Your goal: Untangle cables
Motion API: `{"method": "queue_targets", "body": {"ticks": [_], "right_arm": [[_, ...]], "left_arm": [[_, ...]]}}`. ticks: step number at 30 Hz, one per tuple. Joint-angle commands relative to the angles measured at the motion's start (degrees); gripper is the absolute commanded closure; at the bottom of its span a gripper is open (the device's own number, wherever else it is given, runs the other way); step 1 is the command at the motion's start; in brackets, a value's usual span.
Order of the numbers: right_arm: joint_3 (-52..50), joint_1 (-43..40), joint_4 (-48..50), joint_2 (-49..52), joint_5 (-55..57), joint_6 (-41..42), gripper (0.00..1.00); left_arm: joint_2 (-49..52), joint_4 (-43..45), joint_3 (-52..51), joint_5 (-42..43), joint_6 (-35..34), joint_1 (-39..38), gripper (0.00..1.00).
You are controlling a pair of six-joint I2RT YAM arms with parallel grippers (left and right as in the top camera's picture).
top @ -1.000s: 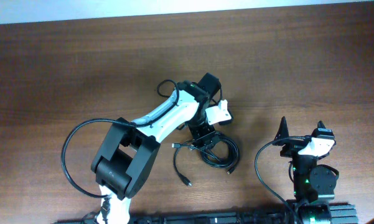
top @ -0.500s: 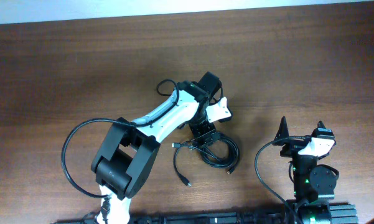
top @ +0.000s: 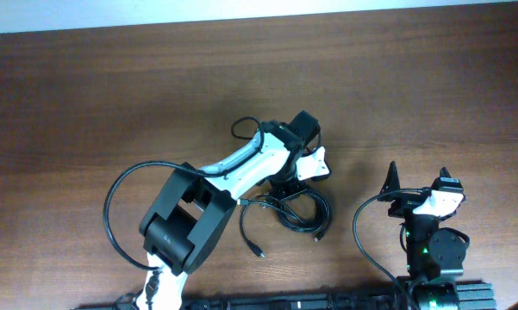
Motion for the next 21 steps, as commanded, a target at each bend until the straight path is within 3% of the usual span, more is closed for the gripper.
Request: {"method": "queue_targets", "body": {"ticks": [1,8,13,15,21], "right_arm": [[-0.28,-0.17,-0.31,-0.48,1.31,-0.39,0.01],[-0.28,-0.09,-0.31,-0.48,-0.24,-0.2,0.01],[-0.26,-0.09,-0.55,-0.48,-9.35,-0.13,0.01],[-0.09,-0.09,-0.81,-0.48,-9.97,4.9,0.01],[8.5,-0.09,-13.81,0.44,-13.7,7.65,0.01]], "left_arm": [[1.51,0.28,0.2,0.11,0.55,-0.13,0.98],[1.38,-0.57,2.19,0.33,0.09,0.52,1.0],[1.38,-3.89,12.0,0.33,0.11,2.91,1.0],[1.38,-4.02,15.56,0.35,0.11,4.37,1.0],[0.76,-4.79,21.46,7.37,0.15,9.51,1.0]]}}
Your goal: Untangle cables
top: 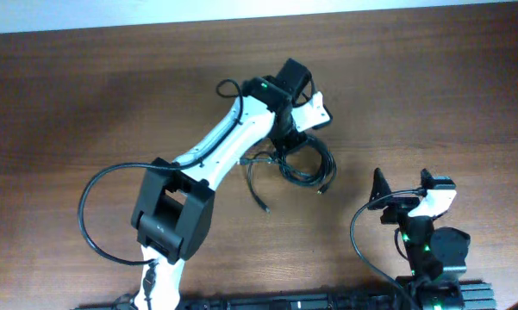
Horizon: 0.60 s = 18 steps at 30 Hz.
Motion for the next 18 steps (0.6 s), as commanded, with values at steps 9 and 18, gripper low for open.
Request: {"method": "queue_targets", "body": {"ticks": [9,18], "right_arm": [[27.45,-0.09,-16.06,24.52,-15.72,1.11,0.01],[47.08,-0.09,-21.31,52.5,-37.92,1.11,0.01]], "left_arm": [[-6.1,-0.09,3.04,14.14,3.74,7.23,1.0],[-12.44,4.98,3.04,15.45,10.93,7.17,1.0]]}}
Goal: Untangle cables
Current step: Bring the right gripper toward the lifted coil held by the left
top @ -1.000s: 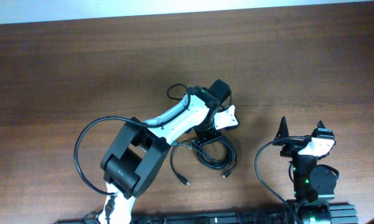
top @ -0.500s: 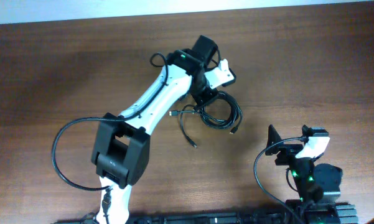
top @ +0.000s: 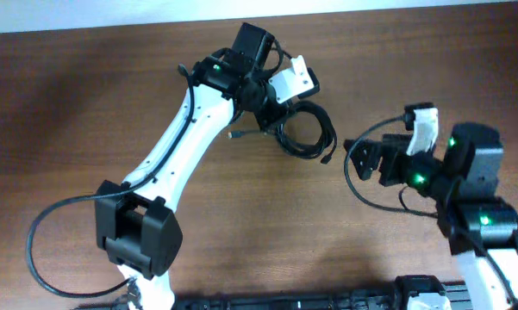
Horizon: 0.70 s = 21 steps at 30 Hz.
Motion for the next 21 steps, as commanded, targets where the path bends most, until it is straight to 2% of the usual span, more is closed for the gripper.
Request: {"method": "queue_targets", "body": {"ticks": [1,4,6,10,21], "right_arm": [[2.01,-0.09,0.9,2.86,-12.35,0.39,0.01],[2.01,-0.09,0.9,3.58,-15.69,0.37,0.01],[2.01,-0.09,0.9,3.56,-15.69,0.37,0.01],[2.01,-0.09,0.9,3.56,-15.67,0.39,0.09],[2.03,-0.09,3.23,3.58,-15.13,0.24,0.41]], "left_arm": [[-3.5,2.84,1.29,2.69,1.79,-0.33,1.0],[-3.61,5.31,1.29,7.19,2.27,-0.94,1.0],[-3.61,5.4,1.29,12.94,6.29,-1.05,1.0],[-3.61,5.57,1.29,21.49,11.67,-1.05,1.0],[-3.61,5.44,1.29,22.47,12.46,-3.06,1.0]]}}
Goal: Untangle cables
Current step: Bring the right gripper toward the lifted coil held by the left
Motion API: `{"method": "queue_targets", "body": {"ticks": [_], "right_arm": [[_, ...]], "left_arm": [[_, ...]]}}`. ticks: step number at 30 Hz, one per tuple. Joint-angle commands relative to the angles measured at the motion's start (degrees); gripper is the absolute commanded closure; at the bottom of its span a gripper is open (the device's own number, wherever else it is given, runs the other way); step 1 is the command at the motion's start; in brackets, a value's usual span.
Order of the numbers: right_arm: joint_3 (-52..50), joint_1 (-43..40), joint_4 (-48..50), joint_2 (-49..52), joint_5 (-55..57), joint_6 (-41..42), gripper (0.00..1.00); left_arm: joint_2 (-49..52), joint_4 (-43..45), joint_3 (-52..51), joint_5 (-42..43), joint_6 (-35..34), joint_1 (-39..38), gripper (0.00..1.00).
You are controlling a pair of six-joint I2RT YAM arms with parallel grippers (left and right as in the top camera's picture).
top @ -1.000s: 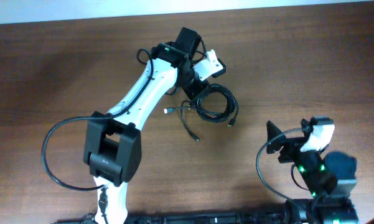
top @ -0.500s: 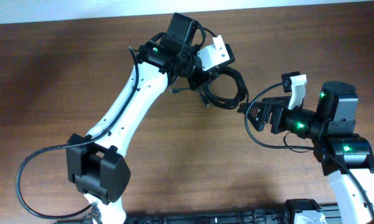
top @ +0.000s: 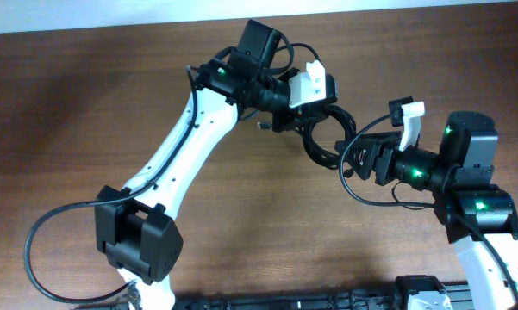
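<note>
A bundle of black cables (top: 321,145) hangs in loops at the upper middle of the brown table (top: 69,129). A short loose end with a plug (top: 260,126) sticks out to its left. My left gripper (top: 300,114), with its white mount, is shut on the top of the bundle. My right gripper (top: 355,158) reaches in from the right, its dark fingers spread at the right edge of the loops and close to touching them. The bundle hides the fingertips of both grippers.
The left arm (top: 185,164) stretches diagonally from the near left corner to the far middle. The right arm's body (top: 474,202) stands at the right, with its own black supply wire (top: 371,196) looping beside it.
The left gripper and the cable bundle have shifted a little to the right. The right gripper has moved up and left, closer to the bundle's right edge.
At first the left gripper held the bundle near the table's front middle, with the right gripper open and pointing away at the near right. The bundle then stood progressively farther back. The right arm turned towards it and now reaches its right edge.
</note>
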Motion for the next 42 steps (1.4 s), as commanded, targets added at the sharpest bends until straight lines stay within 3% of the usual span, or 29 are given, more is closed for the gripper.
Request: {"method": "queue_targets", "body": {"ticks": [1,4,7,13,15,17,18,23,27,30,32,36,42], "right_arm": [[1.4,-0.09,0.39,0.15,2.25,-1.01,0.5],[1.4,-0.09,0.39,0.15,4.28,-1.01,0.65],[1.4,-0.09,0.39,0.15,4.33,-1.01,0.96],[1.4,-0.09,0.42,0.13,5.86,-1.03,0.96],[1.4,-0.09,0.42,0.13,7.17,-1.01,0.96],[1.4,-0.11,0.46,0.13,9.84,-0.98,0.96],[1.4,-0.13,0.48,0.13,11.28,-0.98,0.96],[1.4,-0.13,5.7,0.13,12.48,-0.76,0.96],[1.4,-0.13,11.58,0.13,12.5,2.45,0.96],[1.4,-0.13,17.88,0.13,12.46,8.13,0.96],[1.4,-0.13,21.7,0.13,12.24,11.3,0.96],[1.4,-0.13,29.29,0.13,12.22,17.68,0.96],[1.4,-0.11,37.86,0.13,7.43,24.63,0.96]], "left_arm": [[-2.38,0.07,1.25,2.64,0.7,-1.49,1.0],[-2.4,0.02,1.25,1.92,0.7,-2.56,1.0],[-3.06,0.11,1.25,1.57,0.7,-2.8,1.0],[-6.91,0.59,1.25,-2.08,0.48,-2.78,1.0],[-8.0,0.63,1.25,-7.45,-5.33,-2.56,0.71],[-8.48,0.66,1.25,-11.02,-13.46,-1.66,0.6],[-8.7,0.83,1.25,-11.1,-17.99,-0.52,0.5],[-9.33,0.76,1.22,-10.84,-43.74,5.33,0.23],[-9.33,0.17,1.25,-6.71,-50.21,5.9,0.12],[-9.33,0.13,1.22,-0.94,-54.38,5.9,0.11],[-9.33,0.17,1.22,-0.94,-60.26,5.9,0.01],[-9.33,0.33,1.22,-0.44,-69.88,5.9,0.01],[-9.33,8.44,1.22,7.21,-74.6,5.53,0.01]]}}
